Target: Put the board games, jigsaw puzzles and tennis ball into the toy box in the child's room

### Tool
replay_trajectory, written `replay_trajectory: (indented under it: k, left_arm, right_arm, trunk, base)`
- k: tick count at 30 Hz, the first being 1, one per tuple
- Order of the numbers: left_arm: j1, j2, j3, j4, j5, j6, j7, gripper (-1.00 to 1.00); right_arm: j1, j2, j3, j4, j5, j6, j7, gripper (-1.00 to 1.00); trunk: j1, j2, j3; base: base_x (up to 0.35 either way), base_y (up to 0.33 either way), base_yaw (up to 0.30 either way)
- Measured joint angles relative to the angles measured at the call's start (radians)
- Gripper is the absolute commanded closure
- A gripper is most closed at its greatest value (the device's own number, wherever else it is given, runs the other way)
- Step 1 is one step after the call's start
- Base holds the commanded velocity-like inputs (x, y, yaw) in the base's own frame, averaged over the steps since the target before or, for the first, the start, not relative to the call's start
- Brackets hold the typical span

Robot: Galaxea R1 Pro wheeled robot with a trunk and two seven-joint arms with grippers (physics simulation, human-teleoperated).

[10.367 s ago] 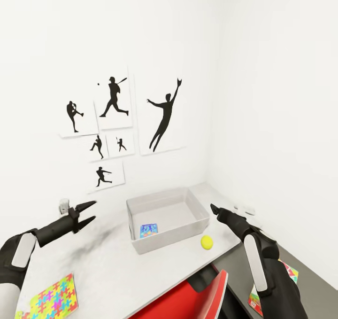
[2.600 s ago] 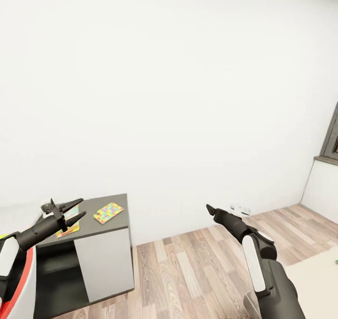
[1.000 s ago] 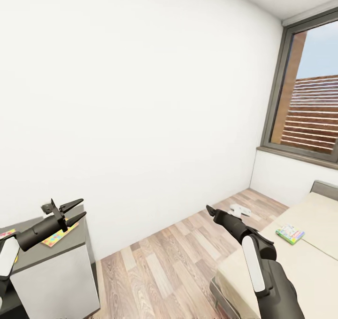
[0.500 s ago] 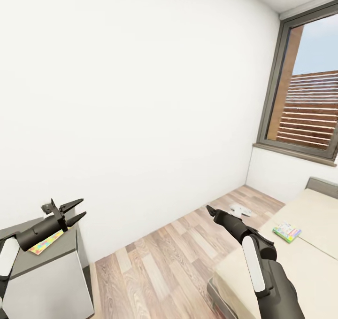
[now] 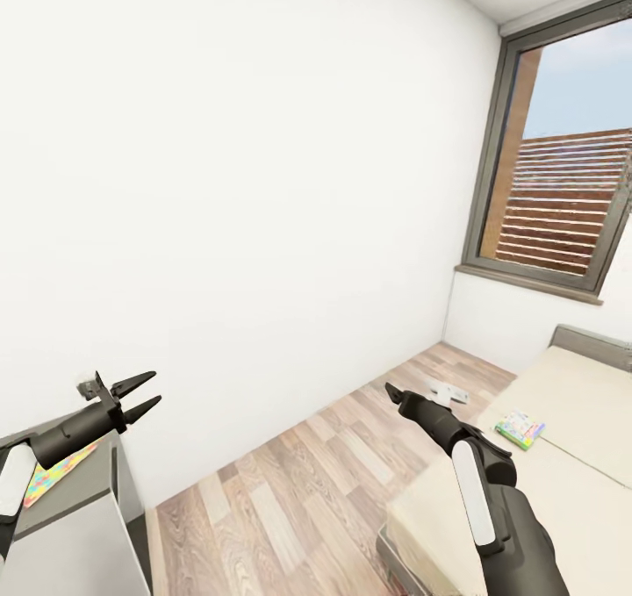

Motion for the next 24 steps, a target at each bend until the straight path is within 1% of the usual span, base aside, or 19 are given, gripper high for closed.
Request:
replay_trajectory:
  k: [5, 14, 18, 24]
  left_arm:
    - [0.0, 0.0, 0.0, 0.0, 0.0, 0.0, -0.001, -1.0]
    - [0.0, 0.0, 0.0, 0.0, 0.0, 0.0, 0.0, -1.0]
    - [0.0, 0.0, 0.0, -0.001, 0.0, 0.0, 0.001, -1.0]
    - [0.0, 0.0, 0.0, 0.0, 0.0, 0.0, 0.001, -1.0]
  right_arm:
    - [0.0, -0.001, -0.003, 0.0, 0.0, 0.001, 0.0, -1.0]
    - [0.0, -0.001, -0.005, 0.002, -0.002, 0.001, 0.0, -1.0]
    - [0.0, -0.001, -0.005, 0.002, -0.002, 0.001, 0.0, -1.0]
    - [0.0, -0.001, -0.006, 0.002, -0.002, 0.001, 0.001, -1.0]
  trunk:
    - [0.0, 0.0, 0.0]
    - [0.0, 0.0, 0.0]
    - [0.0, 0.0, 0.0]
    - [0.0, 0.0, 0.0]
  base:
    - [0.006, 0.028, -0.253]
    - [0.016, 0.139, -0.276]
    - [0.148, 0.17, -0.28]
    - [0.233, 0.172, -0.281]
